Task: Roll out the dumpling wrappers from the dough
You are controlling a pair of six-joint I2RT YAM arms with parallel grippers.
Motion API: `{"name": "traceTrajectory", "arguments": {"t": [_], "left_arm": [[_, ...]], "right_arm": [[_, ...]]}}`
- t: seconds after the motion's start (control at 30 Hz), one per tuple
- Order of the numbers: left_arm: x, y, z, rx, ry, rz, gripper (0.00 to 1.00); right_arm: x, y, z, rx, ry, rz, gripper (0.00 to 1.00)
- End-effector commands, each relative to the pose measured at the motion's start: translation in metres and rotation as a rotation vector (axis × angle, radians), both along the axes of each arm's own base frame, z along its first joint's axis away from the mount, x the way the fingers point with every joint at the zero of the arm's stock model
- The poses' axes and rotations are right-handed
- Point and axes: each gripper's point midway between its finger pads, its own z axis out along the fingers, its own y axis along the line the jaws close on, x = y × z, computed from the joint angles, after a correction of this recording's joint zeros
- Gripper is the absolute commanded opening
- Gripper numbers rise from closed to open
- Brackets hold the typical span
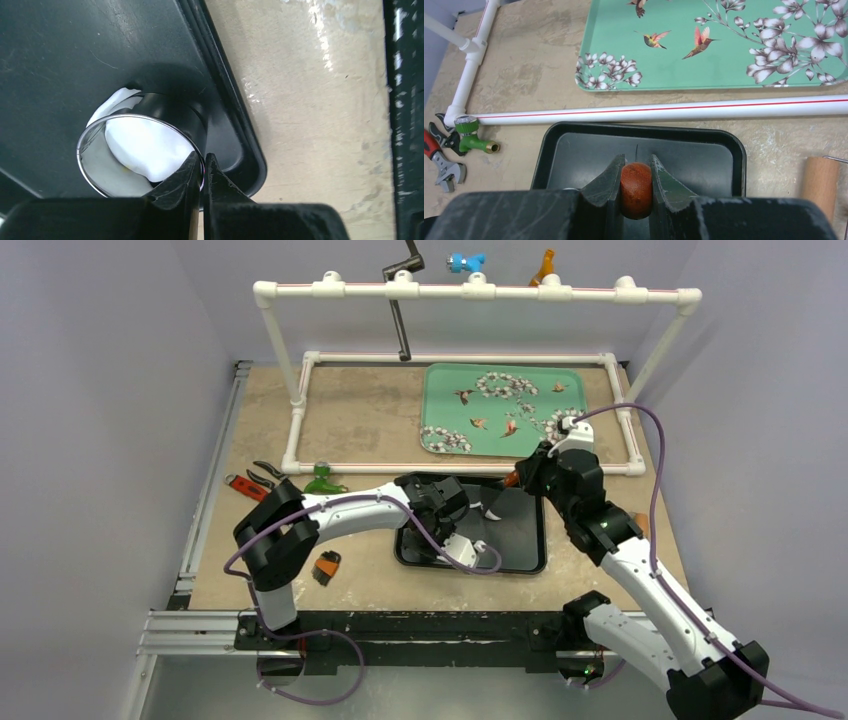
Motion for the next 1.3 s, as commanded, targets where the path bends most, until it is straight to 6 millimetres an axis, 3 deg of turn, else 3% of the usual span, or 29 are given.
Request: {"name": "traceTrajectory", "arguments": {"t": [0.0, 0.17, 0.3, 0.5, 0.73, 0.8, 0.9, 1.03, 1.2, 1.23, 1.27], "left_arm": [[0.017, -0.006, 0.004, -0.035, -0.089, -0.196, 0.0], [0.031, 0.002, -0.01, -0.02, -0.165, -0.203, 0.2], [0.043, 0.0, 0.006, -0.042, -0.202, -0.114, 0.33], [0.04, -0.001, 0.046, -0.074, -0.155, 0.019, 0.38], [0.037, -0.004, 0.073, -0.103, -0.08, 0.145, 0.38], [0.045, -0.005, 0.081, -0.136, -0.056, 0.272, 0.38], [0.078, -0.005, 0.092, -0.233, -0.042, 0.571, 0.42], [0.11, 0.006, 0.078, -0.322, 0.048, 0.903, 0.48], [0.093, 0.0, 0.05, -0.293, 0.171, 0.939, 0.51], [0.093, -0.001, 0.046, -0.285, 0.179, 0.948, 0.51], [0.094, -0.002, 0.043, -0.284, 0.181, 0.958, 0.51]], "right_arm": [[0.009, 0.005, 0.032, 0.037, -0.082, 0.004, 0.0], [0.007, -0.001, 0.034, 0.023, -0.082, -0.015, 0.0], [0.008, 0.0, 0.041, 0.02, -0.106, -0.005, 0.0], [0.01, 0.021, 0.052, 0.064, -0.145, 0.099, 0.0], [0.011, 0.044, 0.054, 0.114, -0.144, 0.203, 0.0], [0.009, 0.047, 0.056, 0.136, -0.152, 0.216, 0.0], [0.009, 0.045, 0.052, 0.151, -0.131, 0.193, 0.0], [0.019, 0.021, 0.03, 0.061, -0.07, 0.041, 0.0], [0.021, 0.006, 0.019, -0.065, -0.039, -0.046, 0.0], [0.019, 0.008, 0.019, -0.061, -0.027, -0.032, 0.0], [0.016, 0.025, 0.025, -0.019, -0.041, 0.059, 0.0]]}}
